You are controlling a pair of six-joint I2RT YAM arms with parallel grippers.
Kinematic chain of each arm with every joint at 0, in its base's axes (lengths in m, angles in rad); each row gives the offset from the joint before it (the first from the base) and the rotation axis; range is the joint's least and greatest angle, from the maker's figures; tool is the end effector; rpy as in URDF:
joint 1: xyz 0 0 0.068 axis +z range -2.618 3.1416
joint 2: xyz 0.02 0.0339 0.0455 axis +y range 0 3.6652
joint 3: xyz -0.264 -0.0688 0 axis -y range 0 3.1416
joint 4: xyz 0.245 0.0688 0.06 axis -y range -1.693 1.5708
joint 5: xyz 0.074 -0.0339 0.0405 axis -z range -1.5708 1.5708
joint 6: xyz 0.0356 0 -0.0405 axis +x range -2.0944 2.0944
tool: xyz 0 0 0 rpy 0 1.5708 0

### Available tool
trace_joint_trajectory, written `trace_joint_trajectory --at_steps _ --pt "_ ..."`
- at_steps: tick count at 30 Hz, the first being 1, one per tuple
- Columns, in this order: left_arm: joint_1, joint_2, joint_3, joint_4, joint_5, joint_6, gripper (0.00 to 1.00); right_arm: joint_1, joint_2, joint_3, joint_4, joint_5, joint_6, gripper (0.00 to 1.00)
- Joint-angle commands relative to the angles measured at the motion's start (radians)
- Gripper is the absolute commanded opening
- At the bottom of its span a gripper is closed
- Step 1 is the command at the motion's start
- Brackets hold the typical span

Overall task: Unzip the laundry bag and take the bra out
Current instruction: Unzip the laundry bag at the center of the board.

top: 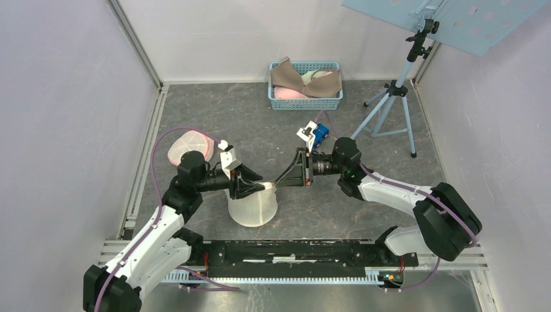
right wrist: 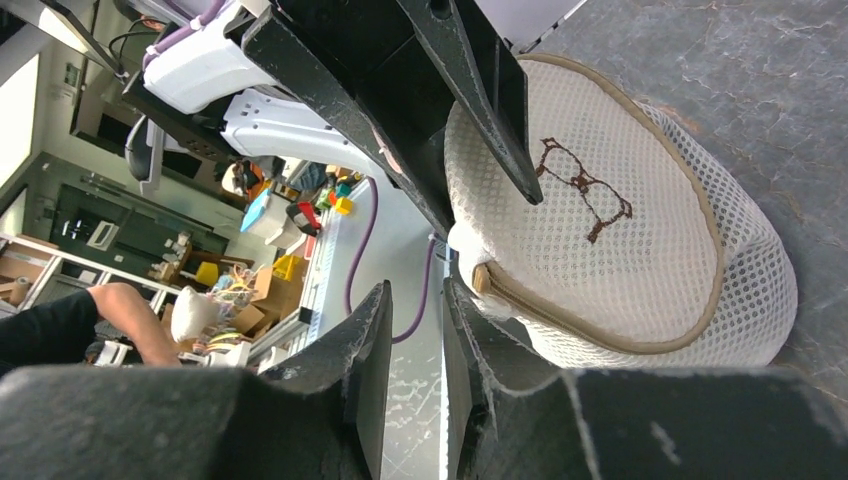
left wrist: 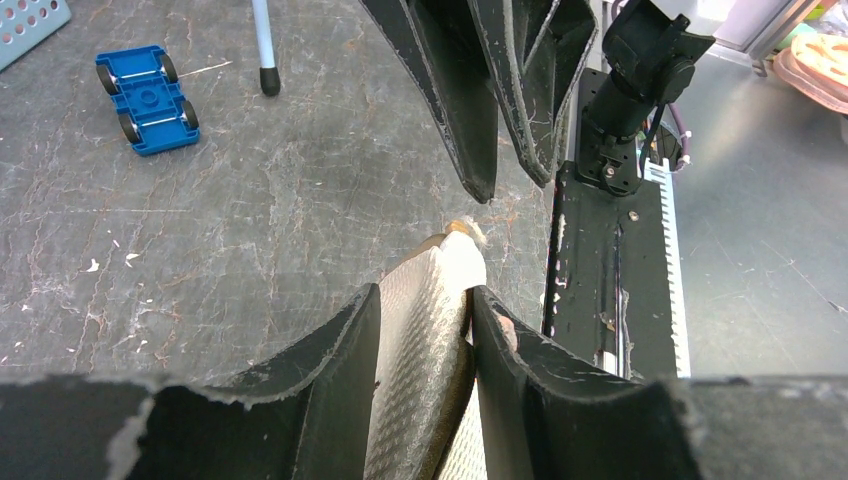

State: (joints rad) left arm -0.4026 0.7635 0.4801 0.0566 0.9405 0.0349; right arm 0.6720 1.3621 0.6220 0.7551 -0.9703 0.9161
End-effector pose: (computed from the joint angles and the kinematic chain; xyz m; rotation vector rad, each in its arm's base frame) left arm 0.1487 -0.0946 0.2638 1.0408 1.5116 -1.0977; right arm 0.2014 0.1978 0.2523 -0.7073 1.8274 1.8892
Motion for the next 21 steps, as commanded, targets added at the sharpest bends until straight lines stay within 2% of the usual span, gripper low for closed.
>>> trace_joint_trajectory --at_steps 1,6,21 --pt "0.003 -0.014 0.037 0.036 0.013 0.033 0.02 -0.003 0.015 -0.001 0.110 -0.015 0.057 0.32" --pt "0.003 -0.017 0.037 0.045 0.021 0.019 0.02 -0.004 0.027 0.005 0.092 -0.004 0.037 0.35" --pt "0.001 -0.020 0.041 0.077 0.031 -0.025 0.02 -0.013 0.054 0.045 0.022 0.004 -0.030 0.35"
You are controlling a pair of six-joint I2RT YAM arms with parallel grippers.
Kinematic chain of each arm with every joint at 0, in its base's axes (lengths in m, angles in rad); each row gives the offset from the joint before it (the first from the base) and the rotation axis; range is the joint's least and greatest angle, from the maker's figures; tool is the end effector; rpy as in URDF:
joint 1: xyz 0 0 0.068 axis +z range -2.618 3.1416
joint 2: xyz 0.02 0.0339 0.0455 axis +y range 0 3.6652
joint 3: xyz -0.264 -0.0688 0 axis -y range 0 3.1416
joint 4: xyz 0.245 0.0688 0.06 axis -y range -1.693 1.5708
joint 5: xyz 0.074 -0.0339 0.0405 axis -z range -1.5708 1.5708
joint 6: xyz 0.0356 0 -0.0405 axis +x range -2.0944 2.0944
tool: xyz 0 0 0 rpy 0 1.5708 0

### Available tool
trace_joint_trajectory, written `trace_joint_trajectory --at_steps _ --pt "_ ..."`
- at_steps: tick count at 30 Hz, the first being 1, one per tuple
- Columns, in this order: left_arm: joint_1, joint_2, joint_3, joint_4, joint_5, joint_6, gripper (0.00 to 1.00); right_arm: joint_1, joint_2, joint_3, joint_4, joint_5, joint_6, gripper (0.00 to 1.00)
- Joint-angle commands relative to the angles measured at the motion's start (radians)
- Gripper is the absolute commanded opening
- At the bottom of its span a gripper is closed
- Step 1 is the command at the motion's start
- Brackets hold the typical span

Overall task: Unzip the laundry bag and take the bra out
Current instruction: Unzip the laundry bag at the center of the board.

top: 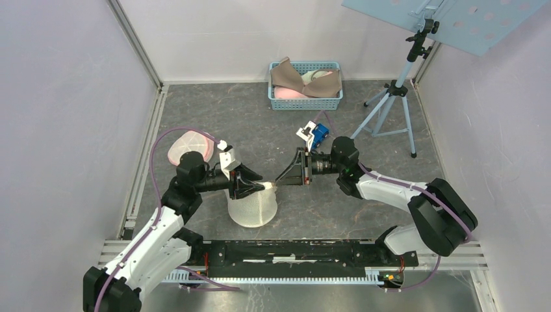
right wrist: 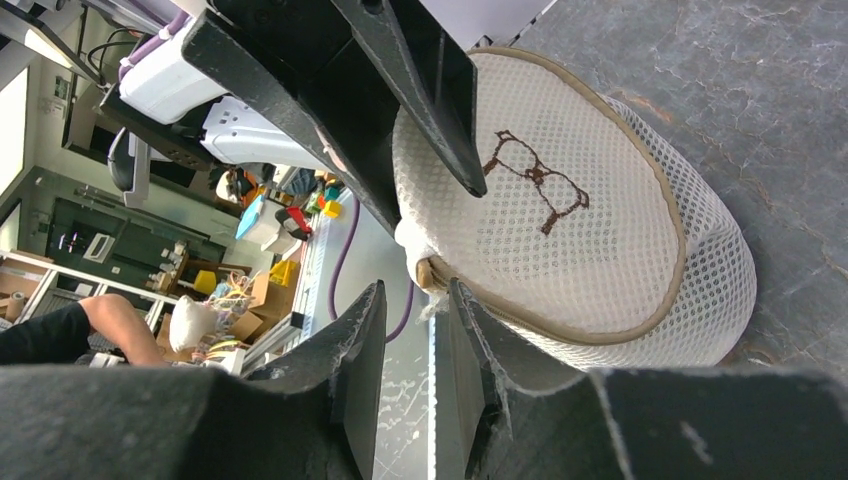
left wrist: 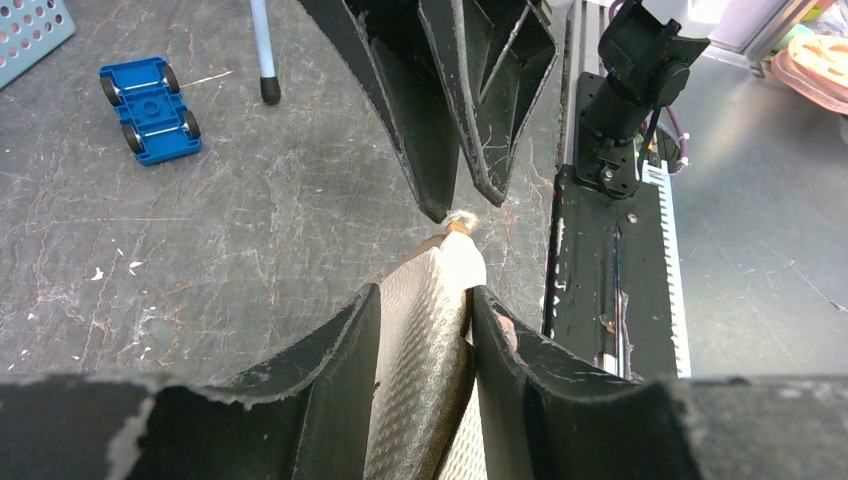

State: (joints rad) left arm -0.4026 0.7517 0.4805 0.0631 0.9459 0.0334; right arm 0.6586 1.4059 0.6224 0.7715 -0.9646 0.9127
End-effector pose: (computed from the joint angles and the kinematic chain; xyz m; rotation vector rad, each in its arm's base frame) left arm 0.1470 -0.0940 0.2664 1.0454 1.4916 -1.0966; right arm 0.2090 0.1987 0.2424 -0.6782 1.8561 1.8762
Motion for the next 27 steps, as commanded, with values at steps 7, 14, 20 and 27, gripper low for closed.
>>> trace_joint_trajectory --at_steps 7,14,20,27 --pt "0.001 0.005 0.041 0.098 0.015 -0.059 0.02 0.010 0.017 0.044 0.022 -0.014 -0.012 0.28" --pt "-0.002 0.011 0.041 0.098 0.014 -0.057 0.02 0.023 0.029 0.054 0.058 -0.014 0.011 0.27" --pt "-0.009 0.019 0.044 0.098 0.012 -0.053 0.02 0.035 0.042 0.062 0.091 -0.011 0.040 0.28" --pt "-0.031 0.030 0.050 0.098 -0.005 -0.040 0.02 0.043 0.053 0.065 0.115 -0.008 0.068 0.28"
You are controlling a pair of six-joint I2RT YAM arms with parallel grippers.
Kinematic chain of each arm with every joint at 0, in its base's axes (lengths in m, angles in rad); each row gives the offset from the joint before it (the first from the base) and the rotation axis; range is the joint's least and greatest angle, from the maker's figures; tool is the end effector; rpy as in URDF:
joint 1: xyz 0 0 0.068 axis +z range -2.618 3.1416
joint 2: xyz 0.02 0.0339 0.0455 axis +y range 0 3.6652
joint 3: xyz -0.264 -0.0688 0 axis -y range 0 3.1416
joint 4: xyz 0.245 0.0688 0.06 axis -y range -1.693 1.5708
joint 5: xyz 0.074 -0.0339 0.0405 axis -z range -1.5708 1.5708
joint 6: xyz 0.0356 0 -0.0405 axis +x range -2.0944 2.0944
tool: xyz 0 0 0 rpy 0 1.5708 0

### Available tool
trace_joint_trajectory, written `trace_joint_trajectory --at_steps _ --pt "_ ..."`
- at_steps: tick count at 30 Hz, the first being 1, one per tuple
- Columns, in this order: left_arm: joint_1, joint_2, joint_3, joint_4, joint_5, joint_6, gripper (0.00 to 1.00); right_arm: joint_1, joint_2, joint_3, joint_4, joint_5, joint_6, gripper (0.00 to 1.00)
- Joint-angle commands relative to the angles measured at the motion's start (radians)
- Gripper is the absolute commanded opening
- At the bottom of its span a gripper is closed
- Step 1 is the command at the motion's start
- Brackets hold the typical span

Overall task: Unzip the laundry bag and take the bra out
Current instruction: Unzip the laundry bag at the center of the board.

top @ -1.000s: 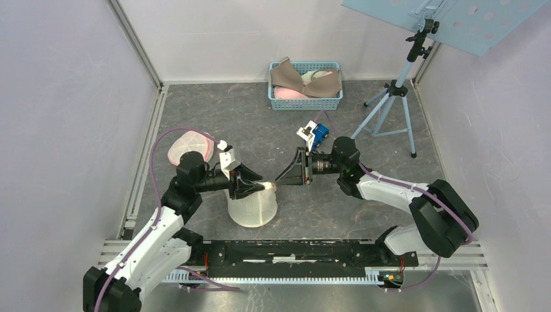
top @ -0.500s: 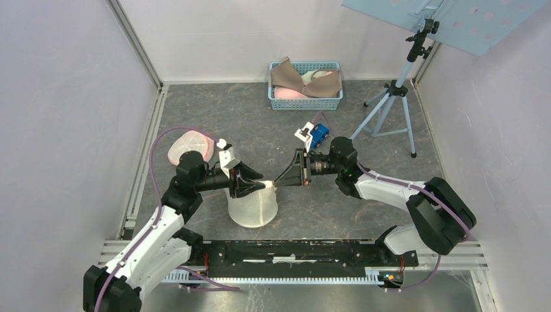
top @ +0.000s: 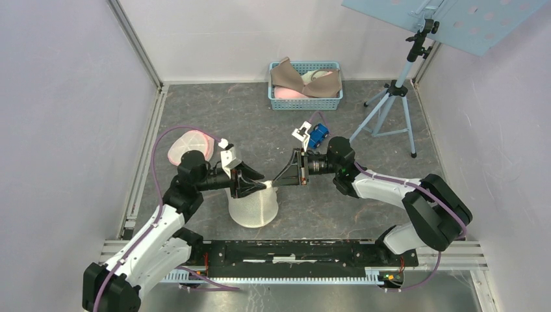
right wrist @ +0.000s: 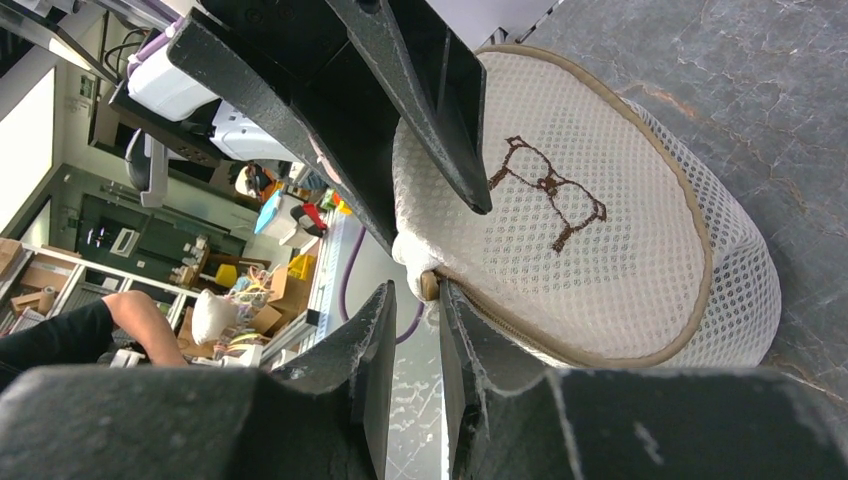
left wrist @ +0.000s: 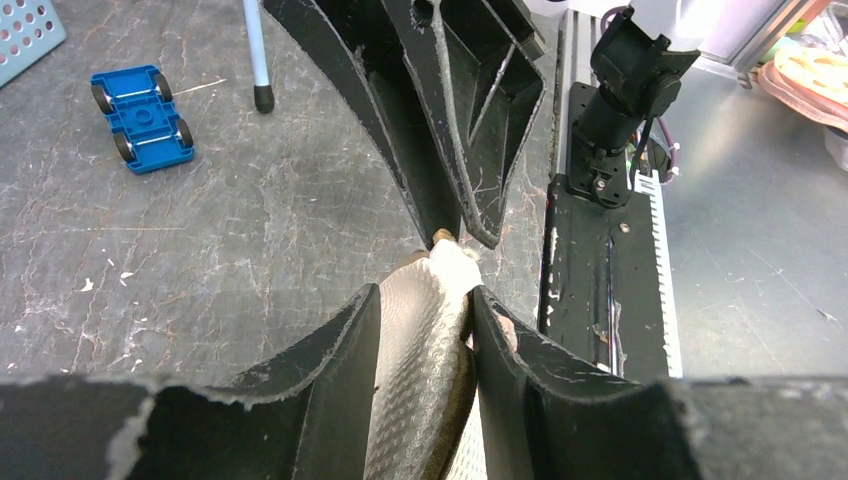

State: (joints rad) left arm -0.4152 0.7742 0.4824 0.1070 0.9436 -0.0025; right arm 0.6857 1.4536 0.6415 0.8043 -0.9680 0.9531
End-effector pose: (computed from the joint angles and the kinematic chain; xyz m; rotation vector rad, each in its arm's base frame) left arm 0.1498 -0.0975 0.2676 1.0340 1.4885 -1.1203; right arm 0.2101 0.2098 0.2384 -0.6796 1.8788 1.9201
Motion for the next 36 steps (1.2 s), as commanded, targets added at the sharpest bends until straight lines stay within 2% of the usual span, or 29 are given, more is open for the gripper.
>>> trace_joint_trajectory --at_steps 1,8,10,13,23,36 --pt "-0.020 0.009 0.050 0.053 -0.006 0.000 0.02 0.017 0.007 0.046 0.084 -0.003 0.032 0.28" --pt "-0.033 0.001 0.056 0.008 -0.016 0.052 0.02 0.018 0.013 0.044 0.113 -0.003 0.064 0.22" --pt "-0.032 -0.010 0.054 -0.009 -0.020 0.066 0.02 0.014 0.012 0.041 0.114 -0.002 0.066 0.16" --pt "-0.030 -0.030 0.055 -0.062 -0.044 0.100 0.02 0.004 0.006 0.035 0.103 -0.003 0.064 0.00" --pt "-0.019 -0.063 0.027 -0.102 -0.117 0.146 0.02 -0.042 -0.055 0.009 -0.044 0.012 -0.050 0.00" --pt "-0.017 -0.044 0.021 -0.102 -0.070 0.195 0.02 -0.089 -0.057 -0.020 -0.103 0.023 -0.117 0.00"
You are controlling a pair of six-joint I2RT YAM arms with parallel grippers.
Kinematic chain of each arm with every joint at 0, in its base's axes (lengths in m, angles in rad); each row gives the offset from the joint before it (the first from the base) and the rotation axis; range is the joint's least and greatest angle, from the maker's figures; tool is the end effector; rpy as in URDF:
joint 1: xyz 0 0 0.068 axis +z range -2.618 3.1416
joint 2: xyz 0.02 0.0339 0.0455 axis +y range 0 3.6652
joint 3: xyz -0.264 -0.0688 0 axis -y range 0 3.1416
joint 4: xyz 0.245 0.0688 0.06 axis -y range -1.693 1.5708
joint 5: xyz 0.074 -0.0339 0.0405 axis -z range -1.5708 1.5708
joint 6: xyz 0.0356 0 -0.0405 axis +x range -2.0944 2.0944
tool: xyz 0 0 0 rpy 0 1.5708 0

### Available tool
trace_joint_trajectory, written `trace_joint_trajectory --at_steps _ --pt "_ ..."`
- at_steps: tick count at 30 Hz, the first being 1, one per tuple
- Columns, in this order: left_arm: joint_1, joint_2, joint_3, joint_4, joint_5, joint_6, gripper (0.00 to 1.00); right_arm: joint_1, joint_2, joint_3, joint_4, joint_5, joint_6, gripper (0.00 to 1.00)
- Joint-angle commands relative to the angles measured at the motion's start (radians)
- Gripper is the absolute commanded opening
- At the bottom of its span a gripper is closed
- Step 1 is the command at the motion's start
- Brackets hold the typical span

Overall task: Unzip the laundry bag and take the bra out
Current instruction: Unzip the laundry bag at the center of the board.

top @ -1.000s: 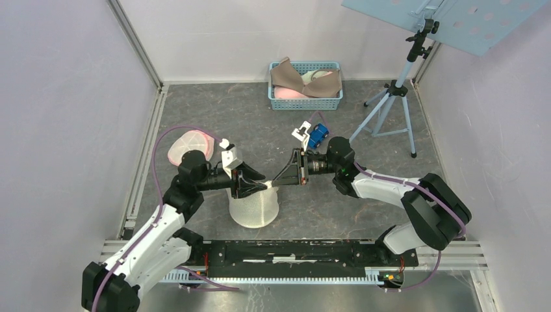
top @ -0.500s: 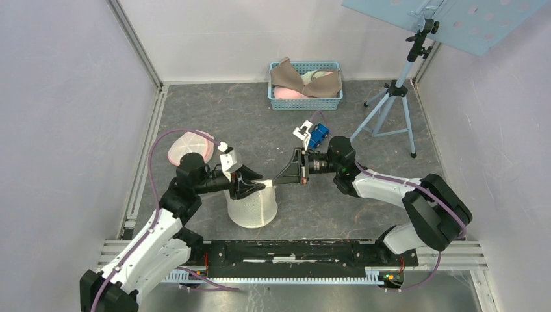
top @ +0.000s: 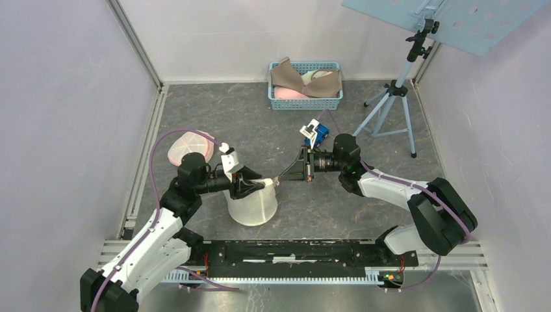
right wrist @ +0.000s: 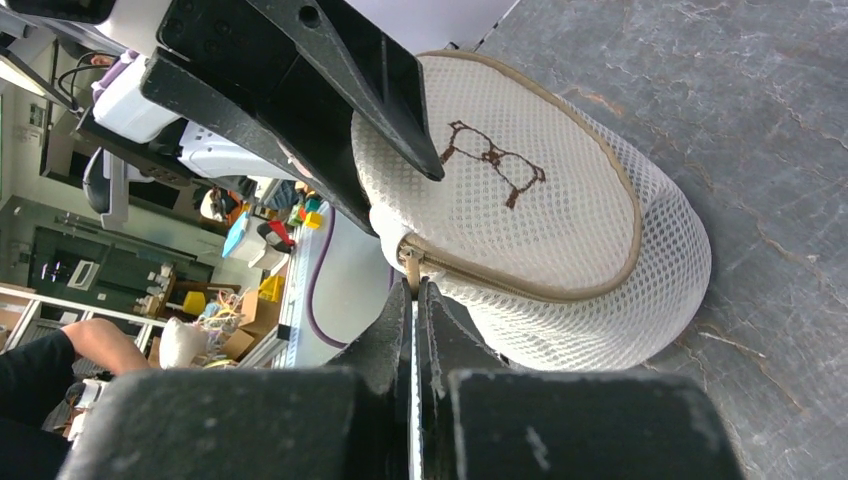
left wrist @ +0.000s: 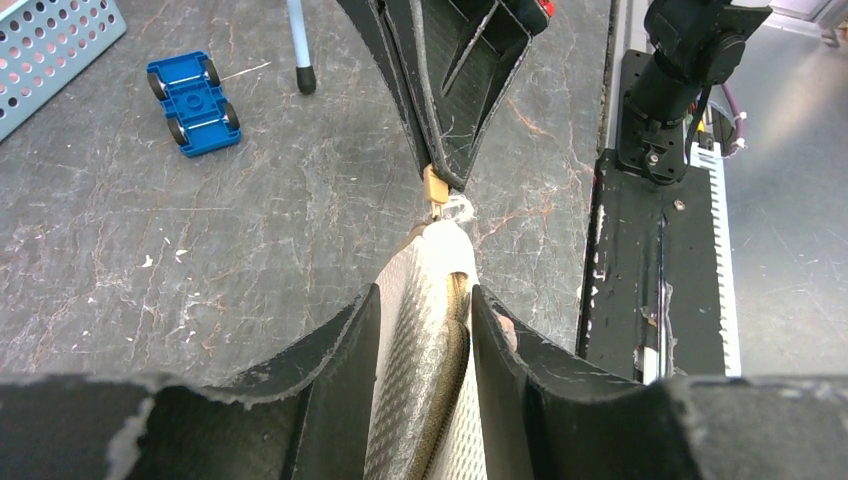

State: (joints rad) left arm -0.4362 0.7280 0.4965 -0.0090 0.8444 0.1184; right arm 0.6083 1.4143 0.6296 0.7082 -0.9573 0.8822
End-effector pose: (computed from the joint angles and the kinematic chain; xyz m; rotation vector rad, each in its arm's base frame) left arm 0.1428 -0.0959 0.2681 1.0612 1.4988 -0.9833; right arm 0.2204 0.1889 0.2364 -0.6136 1.9082 1.8238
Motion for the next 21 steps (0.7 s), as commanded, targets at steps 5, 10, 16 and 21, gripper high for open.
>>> trace_joint_trajectory --at_steps 5,10,16,21 --pt "0.005 0.011 0.012 -0.016 -0.001 0.127 0.02 -0.016 -0.017 -0.006 -0.034 0.020 -0.077 0.00" --pt "0.005 0.061 0.044 -0.045 -0.168 0.168 0.22 -0.018 -0.025 -0.002 -0.006 0.023 -0.073 0.00" --pt "0.004 0.152 0.129 -0.181 -0.194 0.310 0.34 0.009 -0.016 -0.022 0.027 0.056 -0.075 0.00" --pt "0.005 0.092 0.153 -0.322 -0.109 0.455 0.62 0.073 0.043 -0.002 0.054 0.093 -0.092 0.00"
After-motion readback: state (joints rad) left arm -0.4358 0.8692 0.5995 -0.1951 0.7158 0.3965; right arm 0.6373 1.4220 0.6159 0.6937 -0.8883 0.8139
